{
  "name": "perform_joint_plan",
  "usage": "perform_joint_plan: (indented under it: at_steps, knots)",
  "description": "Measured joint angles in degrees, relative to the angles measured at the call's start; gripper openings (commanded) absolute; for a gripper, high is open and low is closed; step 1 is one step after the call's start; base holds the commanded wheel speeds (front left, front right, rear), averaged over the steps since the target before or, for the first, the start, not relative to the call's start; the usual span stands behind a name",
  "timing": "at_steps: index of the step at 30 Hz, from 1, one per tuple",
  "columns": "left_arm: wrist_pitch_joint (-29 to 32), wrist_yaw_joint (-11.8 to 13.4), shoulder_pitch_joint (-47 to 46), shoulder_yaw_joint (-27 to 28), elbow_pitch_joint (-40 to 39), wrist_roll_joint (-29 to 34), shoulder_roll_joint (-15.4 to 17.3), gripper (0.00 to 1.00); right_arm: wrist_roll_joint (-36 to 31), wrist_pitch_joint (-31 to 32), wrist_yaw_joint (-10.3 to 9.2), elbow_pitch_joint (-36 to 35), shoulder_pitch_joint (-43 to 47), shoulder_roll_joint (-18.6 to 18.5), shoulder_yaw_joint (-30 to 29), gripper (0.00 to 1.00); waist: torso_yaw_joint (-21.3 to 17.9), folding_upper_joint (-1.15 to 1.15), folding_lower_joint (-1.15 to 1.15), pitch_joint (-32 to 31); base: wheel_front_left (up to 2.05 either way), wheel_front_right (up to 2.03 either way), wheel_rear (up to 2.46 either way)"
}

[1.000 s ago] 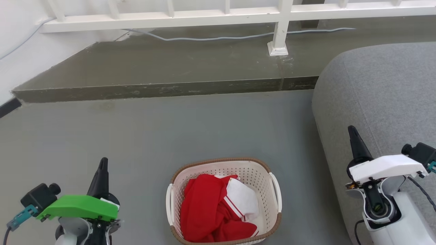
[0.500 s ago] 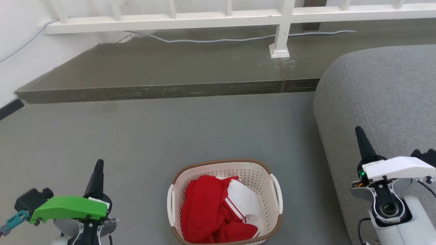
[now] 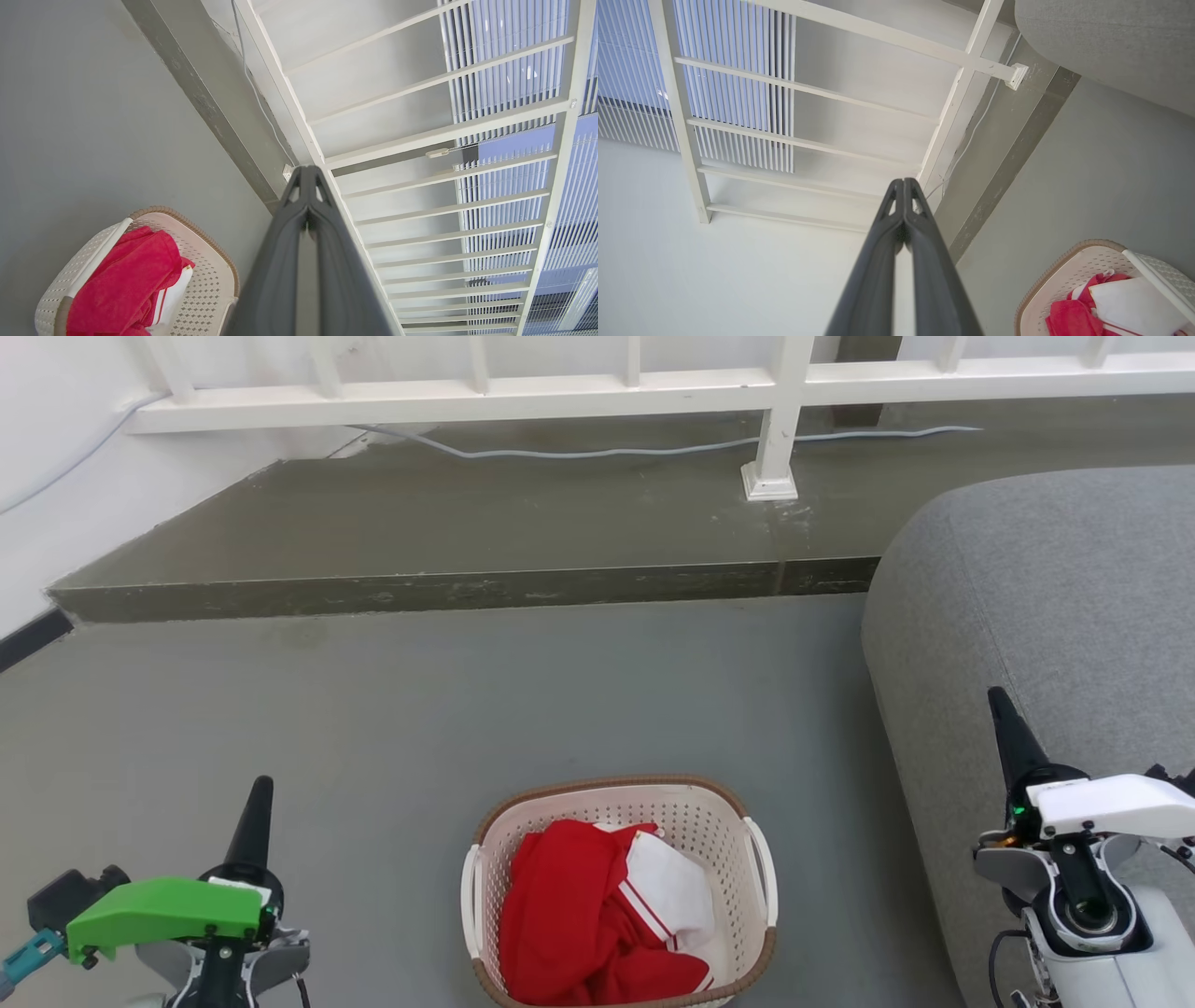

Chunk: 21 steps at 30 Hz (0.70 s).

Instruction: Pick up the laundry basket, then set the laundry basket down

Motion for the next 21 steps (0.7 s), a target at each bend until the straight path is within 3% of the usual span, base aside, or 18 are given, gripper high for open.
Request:
perform_joint_plan:
  at_steps: [21]
  knots:
    - [3.92,-0.71,-0.01,3.66,1.11,-13.26,-0.31,0.0,13.83,4.28,1.76,-0.55,1.18,1.38,-5.28,0.0,0.51,0.0,0.0,-0.65,0.0,0.0,0.0]
